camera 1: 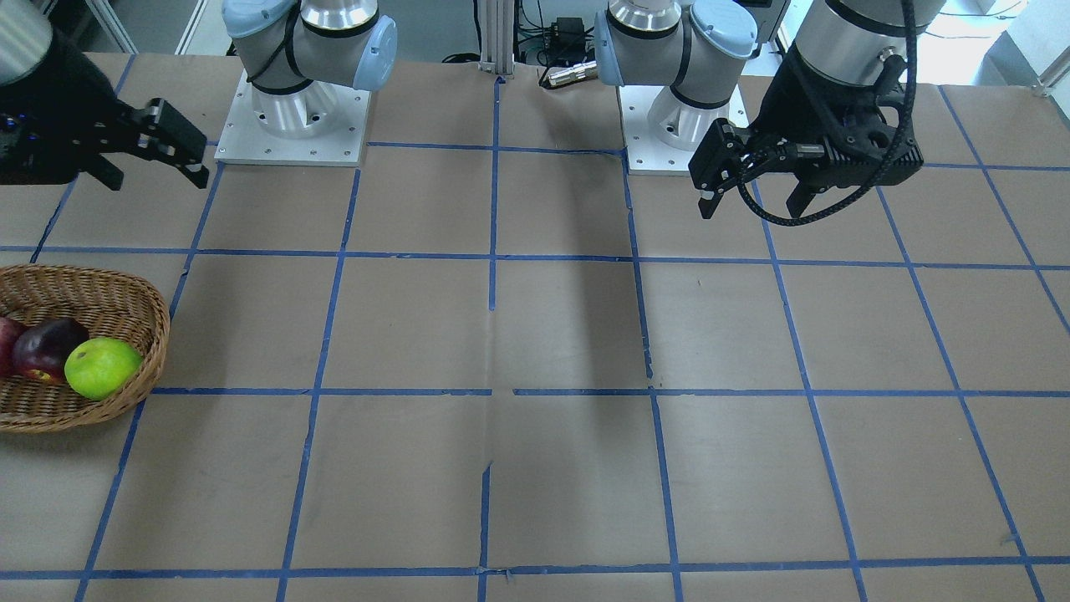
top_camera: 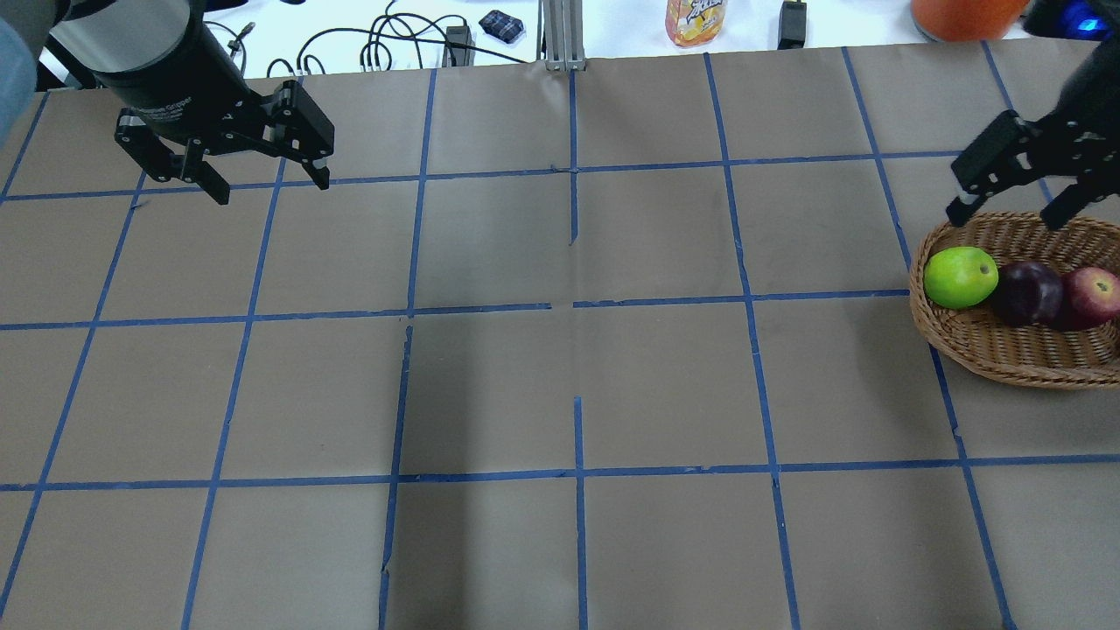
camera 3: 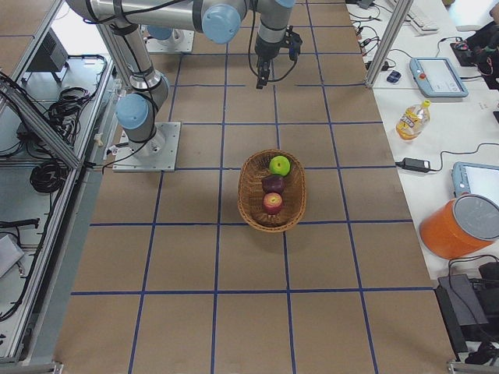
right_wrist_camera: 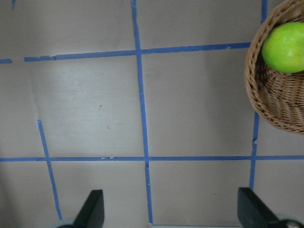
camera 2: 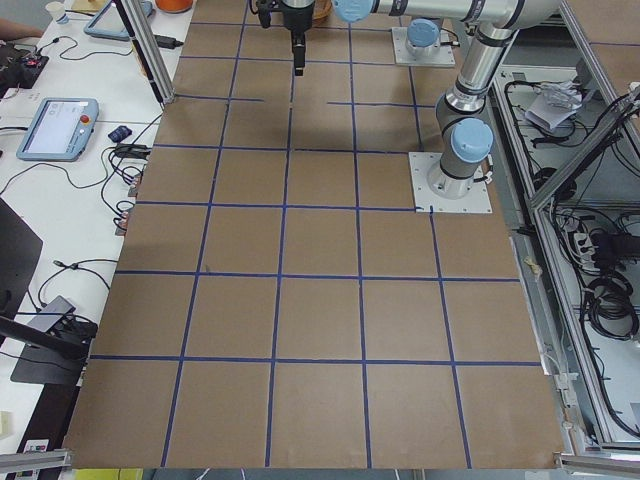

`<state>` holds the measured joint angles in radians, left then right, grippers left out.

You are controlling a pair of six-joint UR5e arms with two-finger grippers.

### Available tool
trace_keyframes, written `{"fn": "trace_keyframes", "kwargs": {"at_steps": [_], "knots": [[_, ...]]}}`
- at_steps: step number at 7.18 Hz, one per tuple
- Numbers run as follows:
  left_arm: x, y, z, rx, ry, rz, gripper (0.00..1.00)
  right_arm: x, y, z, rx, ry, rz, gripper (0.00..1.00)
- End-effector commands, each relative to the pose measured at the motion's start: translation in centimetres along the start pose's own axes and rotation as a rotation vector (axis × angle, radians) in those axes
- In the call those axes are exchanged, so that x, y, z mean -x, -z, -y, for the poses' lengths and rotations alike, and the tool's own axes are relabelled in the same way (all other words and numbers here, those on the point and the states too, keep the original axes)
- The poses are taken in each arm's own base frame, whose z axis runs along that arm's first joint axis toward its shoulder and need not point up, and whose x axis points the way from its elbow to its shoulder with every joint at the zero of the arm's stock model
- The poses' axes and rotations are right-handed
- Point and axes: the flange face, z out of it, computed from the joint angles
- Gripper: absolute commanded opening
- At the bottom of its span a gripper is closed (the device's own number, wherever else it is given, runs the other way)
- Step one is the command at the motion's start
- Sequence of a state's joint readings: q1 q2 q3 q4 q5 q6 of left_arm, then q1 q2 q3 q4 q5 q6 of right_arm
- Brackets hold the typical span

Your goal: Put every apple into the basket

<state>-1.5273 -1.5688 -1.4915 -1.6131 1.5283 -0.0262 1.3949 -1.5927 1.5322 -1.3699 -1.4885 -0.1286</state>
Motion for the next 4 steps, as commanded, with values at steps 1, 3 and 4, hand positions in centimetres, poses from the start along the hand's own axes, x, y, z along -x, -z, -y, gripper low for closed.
{"fn": "trace_keyframes", "kwargs": {"at_steps": [1,3,4], "knots": [[0.1,-0.2,0.2,0.005,-0.007,0.001,1.00,10.7,-0.7,-1.9,-0.064,-0.040,-0.034,1.00],[-0.1,1.1,-0.6,-0.022,-0.014,-0.013,1.00,11.5,-0.5,1.3,-0.168,-0.017,-0.111,1.00],[0.0,0.0,-0.3,-0.003,-0.016,-0.010,1.00,10.9,0.6,2.7,-0.179,-0.001,-0.115,1.00]]}}
